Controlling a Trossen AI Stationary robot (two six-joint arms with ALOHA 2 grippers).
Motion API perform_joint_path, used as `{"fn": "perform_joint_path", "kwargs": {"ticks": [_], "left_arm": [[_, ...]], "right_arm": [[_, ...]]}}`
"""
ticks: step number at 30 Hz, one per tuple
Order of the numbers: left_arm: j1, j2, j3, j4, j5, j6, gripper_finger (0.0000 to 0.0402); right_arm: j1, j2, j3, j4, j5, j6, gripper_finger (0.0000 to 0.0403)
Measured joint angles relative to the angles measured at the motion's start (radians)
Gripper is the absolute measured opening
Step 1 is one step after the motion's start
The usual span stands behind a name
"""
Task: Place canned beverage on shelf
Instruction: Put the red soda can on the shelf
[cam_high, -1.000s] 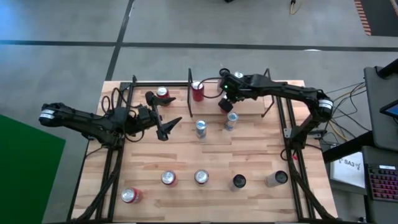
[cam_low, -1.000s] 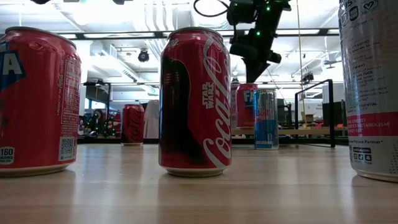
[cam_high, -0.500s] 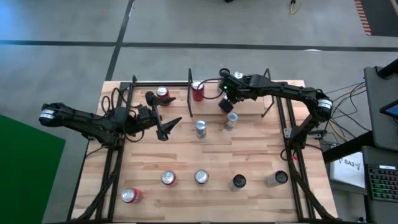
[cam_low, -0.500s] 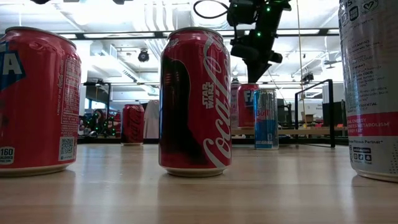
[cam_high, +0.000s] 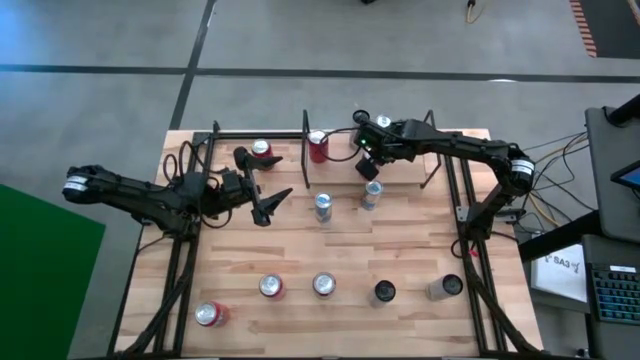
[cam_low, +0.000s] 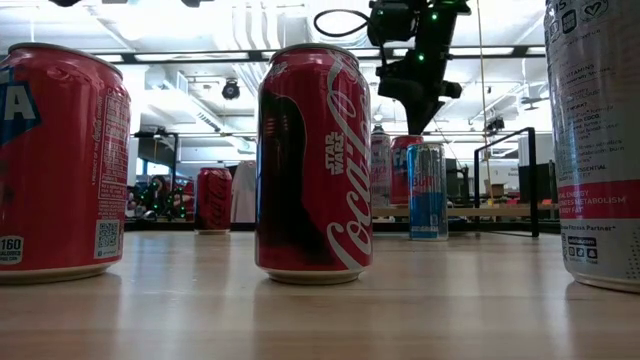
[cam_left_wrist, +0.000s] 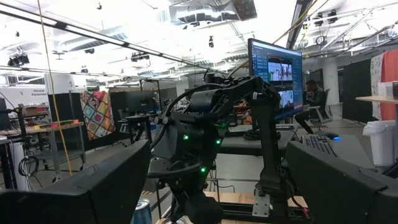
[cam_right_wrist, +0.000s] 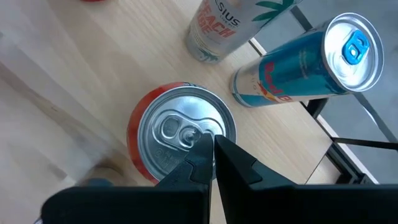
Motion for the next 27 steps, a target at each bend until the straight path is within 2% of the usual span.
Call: {"fn": "perform_joint_path", "kwargs": {"ticks": [27], "left_arm": [[0.0, 0.0, 0.0, 0.0, 0.0, 0.0, 0.0359]], "right_arm": [[0.001, -0.006, 0.052, -0.063, -0.011, -0.001, 0.0009]]}}
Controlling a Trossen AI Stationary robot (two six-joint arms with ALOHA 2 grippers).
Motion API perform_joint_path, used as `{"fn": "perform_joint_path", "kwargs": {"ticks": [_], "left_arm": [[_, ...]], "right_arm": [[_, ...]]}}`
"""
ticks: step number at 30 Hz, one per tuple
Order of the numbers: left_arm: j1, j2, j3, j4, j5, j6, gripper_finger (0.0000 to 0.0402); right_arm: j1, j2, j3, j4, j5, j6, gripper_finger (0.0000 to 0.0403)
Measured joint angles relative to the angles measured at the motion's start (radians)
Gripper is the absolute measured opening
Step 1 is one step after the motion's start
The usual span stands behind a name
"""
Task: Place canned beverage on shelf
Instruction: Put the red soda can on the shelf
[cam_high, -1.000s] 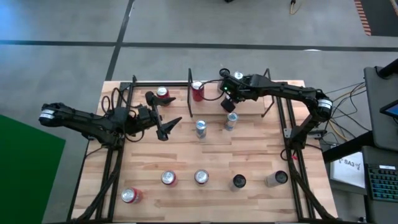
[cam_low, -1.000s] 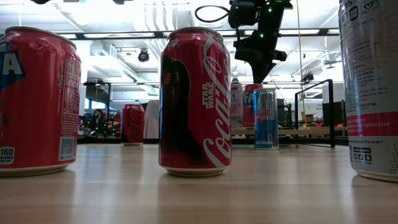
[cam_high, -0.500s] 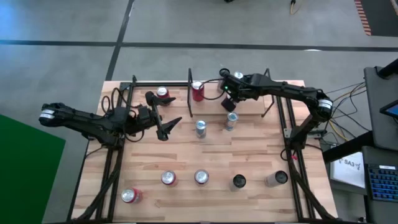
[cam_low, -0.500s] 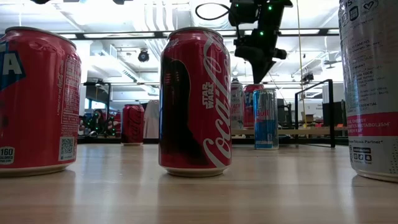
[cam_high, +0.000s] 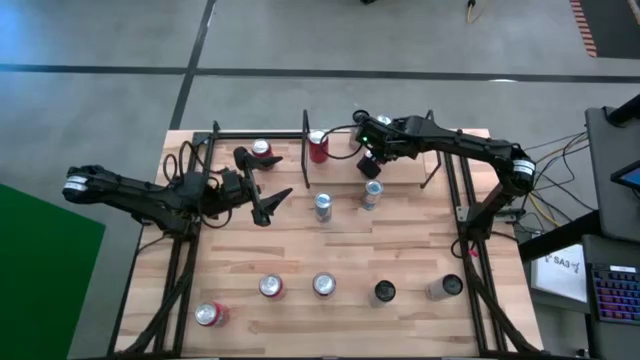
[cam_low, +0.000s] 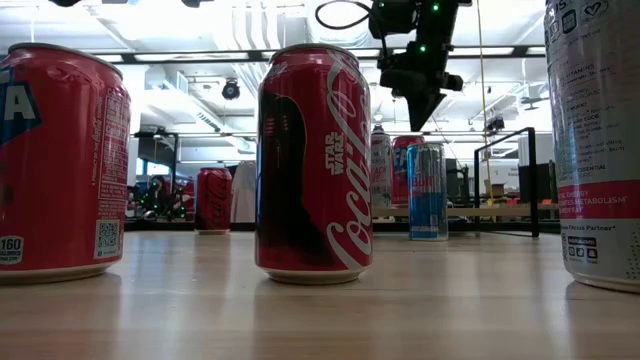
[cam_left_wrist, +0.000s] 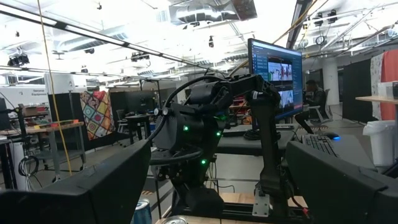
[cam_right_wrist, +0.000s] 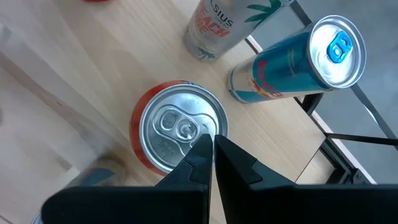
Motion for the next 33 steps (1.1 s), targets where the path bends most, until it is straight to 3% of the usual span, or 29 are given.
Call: {"fn": "perform_joint_path", "kwargs": {"ticks": [33], "left_arm": [[0.0, 0.0, 0.0, 0.0, 0.0, 0.0, 0.0359]], "right_arm": [[0.0, 0.0, -0.05, -0.02, 0.012, 0.008, 0.0009]]}}
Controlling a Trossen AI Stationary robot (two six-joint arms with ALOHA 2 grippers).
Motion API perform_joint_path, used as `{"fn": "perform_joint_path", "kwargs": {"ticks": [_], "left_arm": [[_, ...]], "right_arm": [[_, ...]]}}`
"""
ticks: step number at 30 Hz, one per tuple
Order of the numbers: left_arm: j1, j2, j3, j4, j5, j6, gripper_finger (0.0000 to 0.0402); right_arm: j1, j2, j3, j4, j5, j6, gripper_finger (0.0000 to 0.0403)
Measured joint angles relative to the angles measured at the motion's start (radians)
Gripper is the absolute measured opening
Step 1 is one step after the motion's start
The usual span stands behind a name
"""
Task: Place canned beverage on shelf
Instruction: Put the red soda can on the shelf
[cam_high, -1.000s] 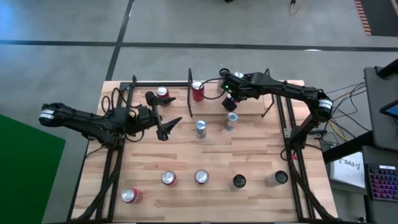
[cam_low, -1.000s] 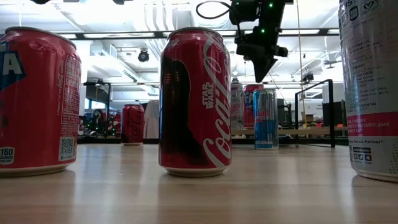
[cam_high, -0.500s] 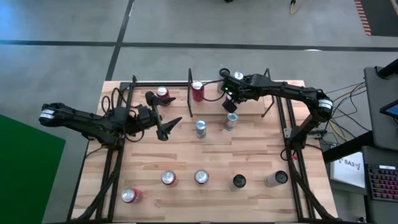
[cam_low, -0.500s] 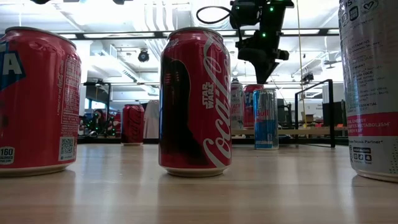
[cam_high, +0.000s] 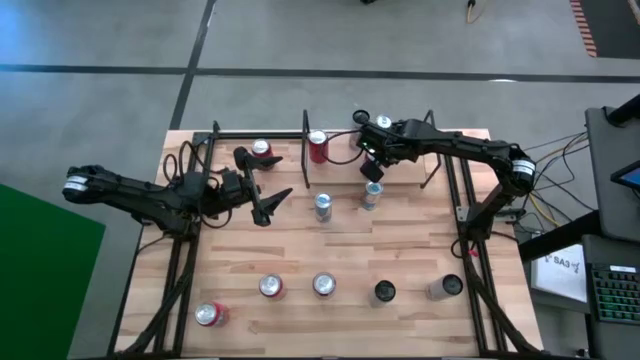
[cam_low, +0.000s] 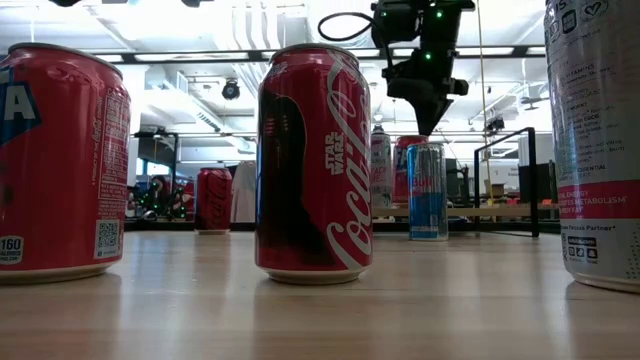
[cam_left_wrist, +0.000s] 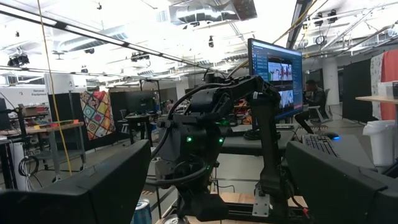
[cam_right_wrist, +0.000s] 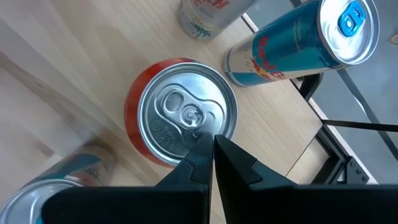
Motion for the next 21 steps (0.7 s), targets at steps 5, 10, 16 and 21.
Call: {"fn": "perform_joint_path", "kwargs": {"ticks": [5, 10, 16, 21], "left_arm": [[0.0, 0.0, 0.0, 0.0, 0.0, 0.0, 0.0359], [0.0, 0.0, 0.0, 0.0, 0.0, 0.0, 0.0359], [0.0, 0.0, 0.0, 0.0, 0.0, 0.0, 0.0359], [0.0, 0.0, 0.0, 0.0, 0.0, 0.0, 0.0359]], "right_arm": [[0.0, 0.0, 0.0, -0.019, 0.005, 0.008, 0.0009], [0.0, 0.0, 0.0, -0.038, 0.042, 0.008, 0.0009], [0.0, -0.001, 0.0, -0.035, 0.047, 0.002, 0.0009], [0.0, -0.002, 0.0, -0.033, 0.048, -0.004, 0.0009]]}}
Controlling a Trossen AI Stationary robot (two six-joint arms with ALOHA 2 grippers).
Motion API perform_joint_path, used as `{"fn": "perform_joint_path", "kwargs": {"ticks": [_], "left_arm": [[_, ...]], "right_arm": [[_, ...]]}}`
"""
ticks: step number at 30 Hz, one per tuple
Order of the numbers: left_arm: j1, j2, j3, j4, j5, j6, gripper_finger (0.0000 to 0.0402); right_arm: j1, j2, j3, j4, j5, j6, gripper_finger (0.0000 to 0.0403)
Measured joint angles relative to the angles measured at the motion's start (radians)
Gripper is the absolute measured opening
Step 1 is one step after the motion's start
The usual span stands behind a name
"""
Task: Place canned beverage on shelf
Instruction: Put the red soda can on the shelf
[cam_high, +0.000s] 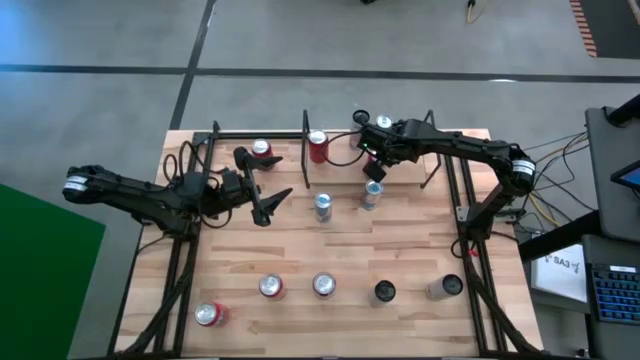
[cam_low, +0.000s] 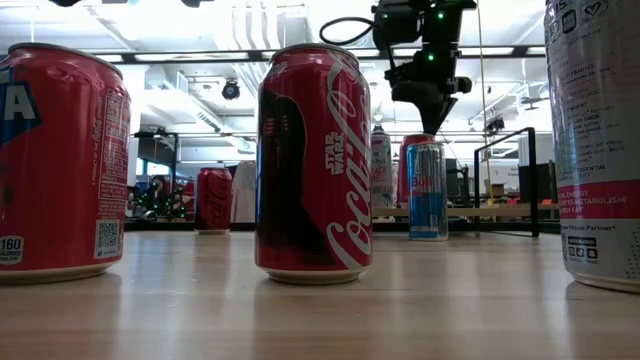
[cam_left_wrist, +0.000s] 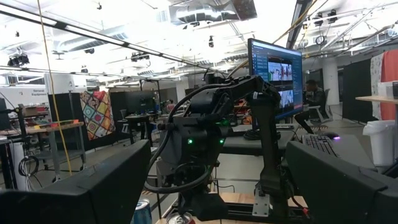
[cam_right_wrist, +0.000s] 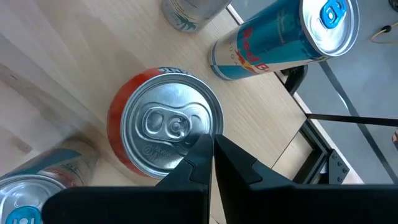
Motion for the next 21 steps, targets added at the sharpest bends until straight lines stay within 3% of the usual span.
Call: {"fn": "perform_joint_path", "kwargs": {"ticks": [21], "left_arm": [[0.0, 0.0, 0.0, 0.004, 0.0, 0.0, 0.0359]], "right_arm": [[0.0, -0.046, 0.0, 0.035, 0.0, -0.007, 0.0009]]}}
